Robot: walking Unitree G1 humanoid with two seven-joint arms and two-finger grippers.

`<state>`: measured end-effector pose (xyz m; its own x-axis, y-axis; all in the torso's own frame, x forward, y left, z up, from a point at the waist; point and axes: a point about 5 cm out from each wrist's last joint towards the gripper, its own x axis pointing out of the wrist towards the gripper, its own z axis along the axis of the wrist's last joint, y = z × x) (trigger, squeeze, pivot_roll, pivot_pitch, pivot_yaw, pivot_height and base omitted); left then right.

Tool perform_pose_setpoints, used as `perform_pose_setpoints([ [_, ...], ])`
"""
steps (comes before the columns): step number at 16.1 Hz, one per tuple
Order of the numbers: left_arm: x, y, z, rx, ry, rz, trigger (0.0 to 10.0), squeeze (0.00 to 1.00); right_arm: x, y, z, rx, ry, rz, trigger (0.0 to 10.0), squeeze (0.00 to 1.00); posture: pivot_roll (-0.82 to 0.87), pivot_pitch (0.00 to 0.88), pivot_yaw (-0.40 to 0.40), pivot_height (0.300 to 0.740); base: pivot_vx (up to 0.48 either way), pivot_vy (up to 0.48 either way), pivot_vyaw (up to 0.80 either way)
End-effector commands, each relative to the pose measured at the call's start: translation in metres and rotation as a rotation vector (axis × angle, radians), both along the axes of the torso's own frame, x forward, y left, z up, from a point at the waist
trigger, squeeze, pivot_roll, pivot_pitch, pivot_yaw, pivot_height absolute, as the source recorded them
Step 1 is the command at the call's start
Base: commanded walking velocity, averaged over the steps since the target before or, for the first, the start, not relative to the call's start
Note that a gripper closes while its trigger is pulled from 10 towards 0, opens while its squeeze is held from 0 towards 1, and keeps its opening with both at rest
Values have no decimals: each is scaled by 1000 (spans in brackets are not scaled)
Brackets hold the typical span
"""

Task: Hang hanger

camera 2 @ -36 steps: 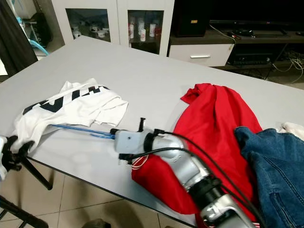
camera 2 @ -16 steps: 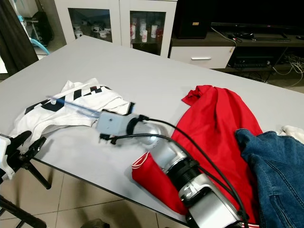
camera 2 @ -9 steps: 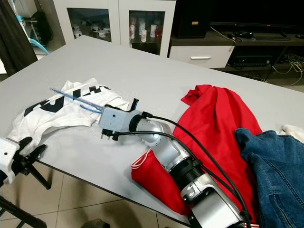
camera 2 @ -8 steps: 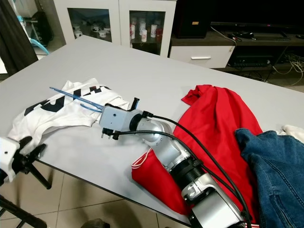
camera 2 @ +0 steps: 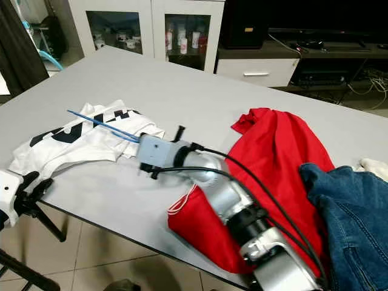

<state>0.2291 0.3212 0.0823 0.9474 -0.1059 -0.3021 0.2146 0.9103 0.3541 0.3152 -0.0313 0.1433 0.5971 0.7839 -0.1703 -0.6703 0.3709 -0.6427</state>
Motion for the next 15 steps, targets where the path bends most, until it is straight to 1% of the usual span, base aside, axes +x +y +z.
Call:
perform_pose_setpoints([
  [1, 2, 4, 4, 1, -21, 4, 0, 0, 2, -10, 4, 20, 8, -12, 10000, 0, 91, 0, 6, 740, 0, 0, 0],
  [2, 2, 4, 5, -1, -25, 3, 0, 0, 2, -12, 4, 20, 11, -14, 10000, 0, 88, 0, 7, 740, 0, 0, 0],
  [3, 3, 3, 7, 3, -37, -9, 0, 0, 2, -20, 5, 20, 15, -13, 10000, 0, 84, 0, 7, 740, 0, 0, 0],
  [4, 4, 2, 8, 3, -41, -14, 0, 0, 1, -23, 6, 21, 20, -9, 10000, 0, 82, 0, 7, 740, 0, 0, 0],
  [5, 5, 2, 9, -5, -54, -15, 0, 0, -1, -26, 6, 21, 31, 14, 10000, 0, 81, 0, 7, 740, 0, 0, 0],
  [9, 10, 0, 16, -17, -92, -22, 0, 0, -23, -37, 2, -15, 73, 164, 10000, 0, 80, 0, 8, 740, 0, 0, 0],
  [10, 10, 0, 17, -18, -96, -22, 0, 0, -24, -38, 2, -16, 79, 176, 10000, 0, 82, 0, 10, 740, 0, 0, 0],
  [12, 13, 1, 24, -33, -129, -19, 0, 0, -33, -45, 5, -35, 92, 240, 10000, 0, 80, 0, 13, 740, 0, 0, 0],
  [13, 14, 1, 28, -42, -147, -18, 0, 0, -35, -46, 7, -54, 85, 254, 10000, 0, 80, 0, 13, 740, 0, 0, 0],
  [15, 17, 0, 34, -48, -171, -27, 0, 0, -37, -43, 11, -64, 67, 275, 10000, 0, 76, 0, 16, 740, 0, 0, 0],
])
